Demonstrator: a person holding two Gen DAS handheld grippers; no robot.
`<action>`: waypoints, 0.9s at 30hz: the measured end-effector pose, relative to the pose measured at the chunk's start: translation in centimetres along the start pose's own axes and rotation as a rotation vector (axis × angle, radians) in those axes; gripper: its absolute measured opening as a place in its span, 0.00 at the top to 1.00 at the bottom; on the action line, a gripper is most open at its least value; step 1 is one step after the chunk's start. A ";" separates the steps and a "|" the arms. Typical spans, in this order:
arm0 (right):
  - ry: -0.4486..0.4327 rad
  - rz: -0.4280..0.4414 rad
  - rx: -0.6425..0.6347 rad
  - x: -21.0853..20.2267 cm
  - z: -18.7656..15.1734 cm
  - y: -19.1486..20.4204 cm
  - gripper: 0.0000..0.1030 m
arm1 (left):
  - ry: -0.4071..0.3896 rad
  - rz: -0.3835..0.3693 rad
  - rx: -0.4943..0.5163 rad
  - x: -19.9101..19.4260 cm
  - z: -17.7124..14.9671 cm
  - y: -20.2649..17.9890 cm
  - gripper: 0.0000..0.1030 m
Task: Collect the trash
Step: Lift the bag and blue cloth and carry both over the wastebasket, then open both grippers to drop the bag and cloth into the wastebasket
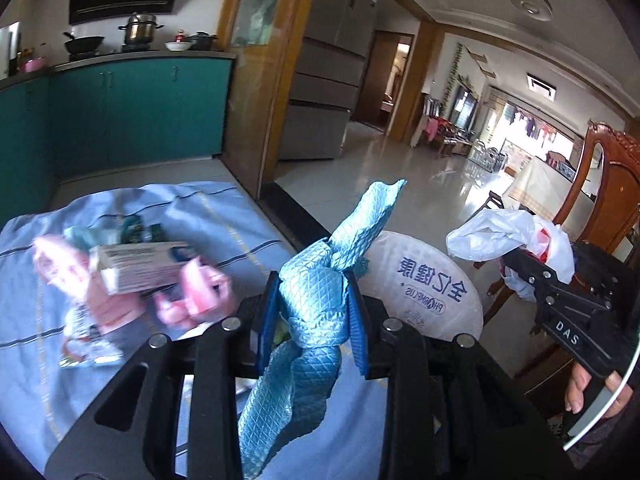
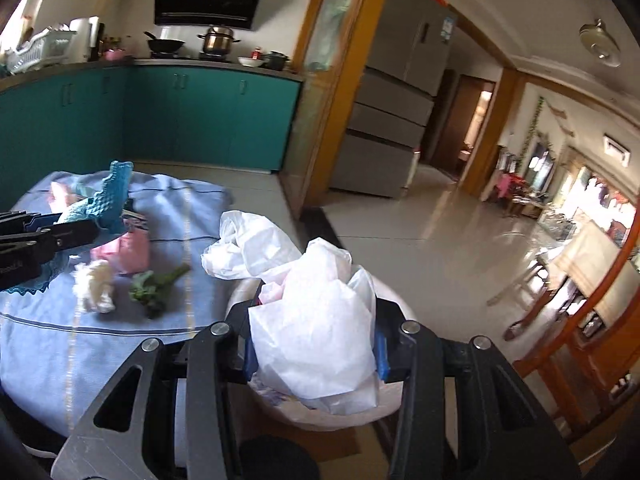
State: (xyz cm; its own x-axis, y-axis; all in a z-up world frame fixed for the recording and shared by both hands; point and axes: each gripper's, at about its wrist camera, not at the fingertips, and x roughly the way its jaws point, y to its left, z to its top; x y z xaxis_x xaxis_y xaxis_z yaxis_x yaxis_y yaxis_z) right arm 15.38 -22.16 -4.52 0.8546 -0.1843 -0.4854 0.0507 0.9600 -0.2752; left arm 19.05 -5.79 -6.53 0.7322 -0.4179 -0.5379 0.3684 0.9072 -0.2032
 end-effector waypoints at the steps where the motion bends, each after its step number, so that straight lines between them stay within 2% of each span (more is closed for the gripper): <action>1: -0.001 -0.024 -0.001 0.2 -0.1 -0.2 0.59 | 0.008 -0.009 0.008 0.9 0.2 -0.8 0.69; 3: 0.005 -0.058 -0.005 0.9 -0.2 -0.9 0.59 | 0.023 -0.027 0.021 2.5 0.4 -2.1 0.69; 12: 0.045 -0.066 0.023 3.5 -1.6 -4.2 0.59 | 0.110 -0.100 0.054 8.4 0.8 -7.0 0.69; 19: 0.126 -0.018 0.116 7.2 -3.5 -6.4 0.59 | 0.195 -0.096 0.057 12.8 0.1 -7.6 0.68; 27: 0.175 0.006 0.151 10.5 -4.4 -6.8 0.59 | 0.235 -0.070 0.069 15.8 -0.8 -7.2 0.67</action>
State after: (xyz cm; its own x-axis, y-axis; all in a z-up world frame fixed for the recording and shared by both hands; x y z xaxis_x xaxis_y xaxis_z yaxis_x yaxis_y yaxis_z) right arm 21.76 -31.51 -11.42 0.7530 -0.1999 -0.6269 0.1341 0.9794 -0.1513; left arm 27.45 -18.88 -14.22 0.5535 -0.4493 -0.7012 0.4580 0.8675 -0.1943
